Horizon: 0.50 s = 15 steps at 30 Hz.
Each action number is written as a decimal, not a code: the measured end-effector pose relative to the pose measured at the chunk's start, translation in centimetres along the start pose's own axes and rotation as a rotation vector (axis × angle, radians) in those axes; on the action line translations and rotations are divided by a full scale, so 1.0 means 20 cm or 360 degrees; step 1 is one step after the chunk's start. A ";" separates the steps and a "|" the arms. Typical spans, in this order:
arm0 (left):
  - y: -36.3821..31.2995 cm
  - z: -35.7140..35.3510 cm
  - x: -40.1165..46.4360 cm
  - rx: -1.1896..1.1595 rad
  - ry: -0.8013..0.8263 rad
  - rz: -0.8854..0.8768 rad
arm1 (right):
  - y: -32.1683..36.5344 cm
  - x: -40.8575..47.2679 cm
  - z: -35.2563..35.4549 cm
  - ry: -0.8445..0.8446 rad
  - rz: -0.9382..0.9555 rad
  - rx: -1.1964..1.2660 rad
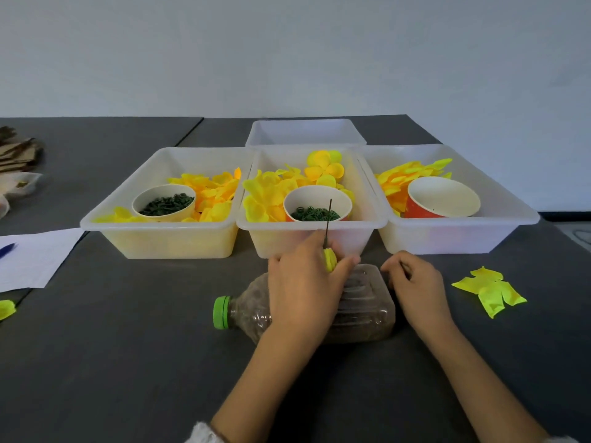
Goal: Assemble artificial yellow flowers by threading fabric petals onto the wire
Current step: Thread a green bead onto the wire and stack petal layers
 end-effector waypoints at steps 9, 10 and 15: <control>-0.03 0.03 -0.02 0.0337 -0.0111 0.0099 | 0.39 -0.01 0.09 -0.0262 0.0525 0.0322; -0.05 0.04 -0.03 0.0372 -0.0212 0.0040 | 0.46 0.04 0.09 -0.0239 0.0547 0.0305; -0.03 0.02 -0.02 0.0327 -0.0151 0.0109 | 0.69 0.37 -0.06 0.0242 0.0550 -0.0280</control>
Point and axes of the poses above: each hand's wrist, its own x-axis towards the middle knuckle, its own z-axis out of the back of the hand, y = z × x, the point moved 5 cm from there along x, towards the middle knuckle, and after that the axes turned 6 degrees about y, right-handed, at the moved point
